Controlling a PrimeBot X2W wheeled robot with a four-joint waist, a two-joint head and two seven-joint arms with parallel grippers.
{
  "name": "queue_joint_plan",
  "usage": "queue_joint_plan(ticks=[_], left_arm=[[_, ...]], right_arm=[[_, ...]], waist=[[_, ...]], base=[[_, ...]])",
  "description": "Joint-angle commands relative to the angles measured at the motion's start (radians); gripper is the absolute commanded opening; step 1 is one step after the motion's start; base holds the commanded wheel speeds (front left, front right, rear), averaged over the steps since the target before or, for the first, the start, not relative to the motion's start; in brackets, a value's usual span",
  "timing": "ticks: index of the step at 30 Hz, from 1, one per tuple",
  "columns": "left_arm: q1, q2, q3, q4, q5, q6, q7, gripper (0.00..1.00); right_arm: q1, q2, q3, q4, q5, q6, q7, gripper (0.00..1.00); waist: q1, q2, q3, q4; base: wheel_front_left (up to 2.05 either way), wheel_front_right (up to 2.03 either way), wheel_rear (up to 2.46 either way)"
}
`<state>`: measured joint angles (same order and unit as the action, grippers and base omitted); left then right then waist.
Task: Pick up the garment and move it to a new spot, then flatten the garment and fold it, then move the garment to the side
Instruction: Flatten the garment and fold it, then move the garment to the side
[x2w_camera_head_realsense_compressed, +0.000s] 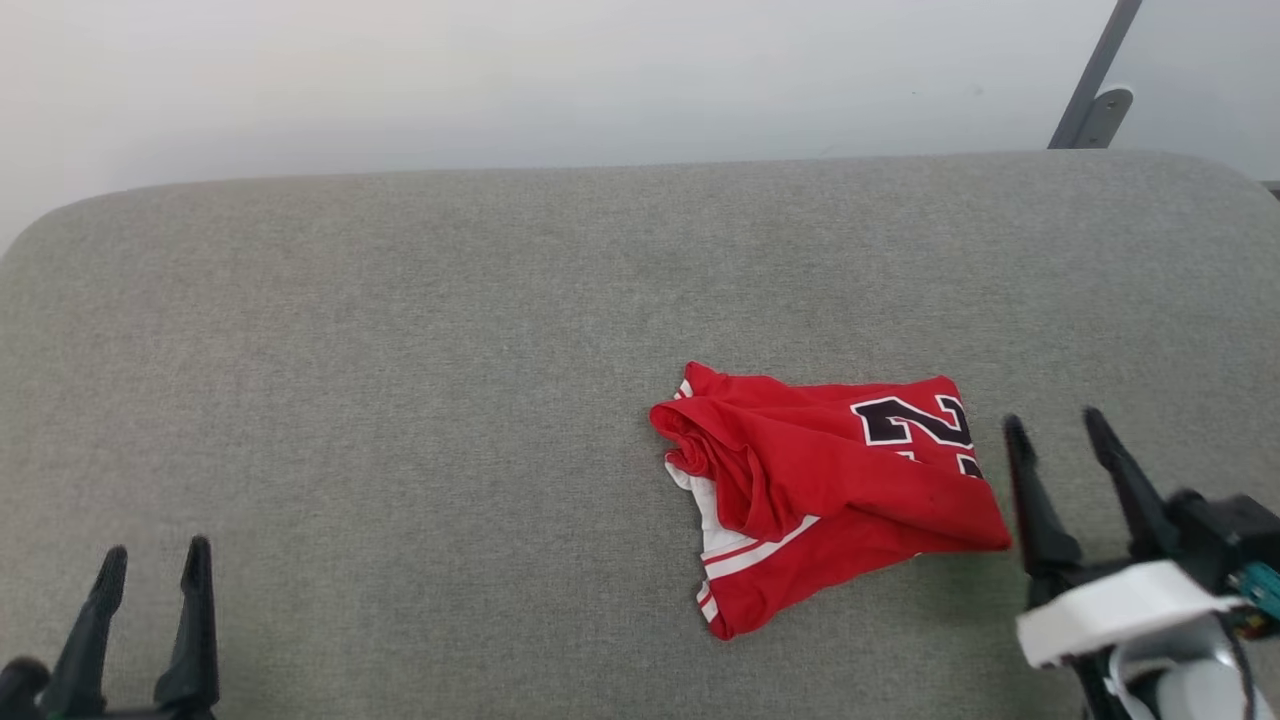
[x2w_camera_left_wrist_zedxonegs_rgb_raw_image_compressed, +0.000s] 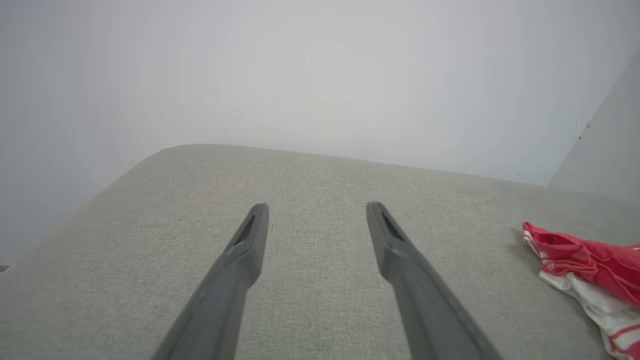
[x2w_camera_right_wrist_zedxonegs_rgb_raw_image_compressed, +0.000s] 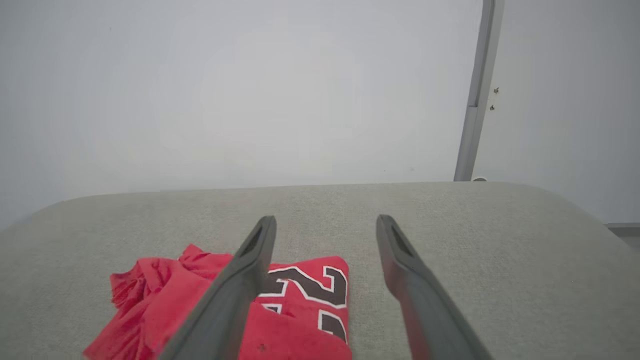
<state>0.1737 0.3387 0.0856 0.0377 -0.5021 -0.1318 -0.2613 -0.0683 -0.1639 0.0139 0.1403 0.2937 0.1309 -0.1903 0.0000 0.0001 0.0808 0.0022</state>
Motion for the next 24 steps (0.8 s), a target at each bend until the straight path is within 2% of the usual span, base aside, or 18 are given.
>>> queue_joint_plan(ticks=[1, 9, 20, 24], left_arm=[[0.015, -0.006, 0.004, -0.008, 0.002, 0.002, -0.005, 1.0], [0.068, -0.024, 0.03, -0.06, 0.012, 0.002, -0.005, 1.0], [0.037, -0.026, 0.006, -0.077, -0.006, 0.002, -0.005, 1.0], [0.013, -0.019, -0.001, -0.085, -0.016, 0.002, -0.005, 1.0]], right_arm=[[0.012, 0.003, -0.011, -0.006, -0.009, -0.001, 0.004, 1.0], [0.091, 0.038, -0.096, -0.1, -0.032, -0.001, 0.048, 1.0], [0.053, 0.042, -0.07, -0.12, -0.037, -0.001, 0.102, 1.0], [-0.005, 0.016, -0.062, -0.103, -0.017, -0.001, 0.199, 1.0]], waist=[[0.0, -0.0001, 0.0, 0.003], [0.0, -0.0001, 0.008, 0.012], [0.0, -0.0001, 0.027, 0.008], [0.0, -0.0001, 0.069, 0.007]], base=[[0.0, 0.0, 0.0], [0.0, 0.0, 0.0], [0.0, 0.0, 0.0], [0.0, 0.0, 0.0]])
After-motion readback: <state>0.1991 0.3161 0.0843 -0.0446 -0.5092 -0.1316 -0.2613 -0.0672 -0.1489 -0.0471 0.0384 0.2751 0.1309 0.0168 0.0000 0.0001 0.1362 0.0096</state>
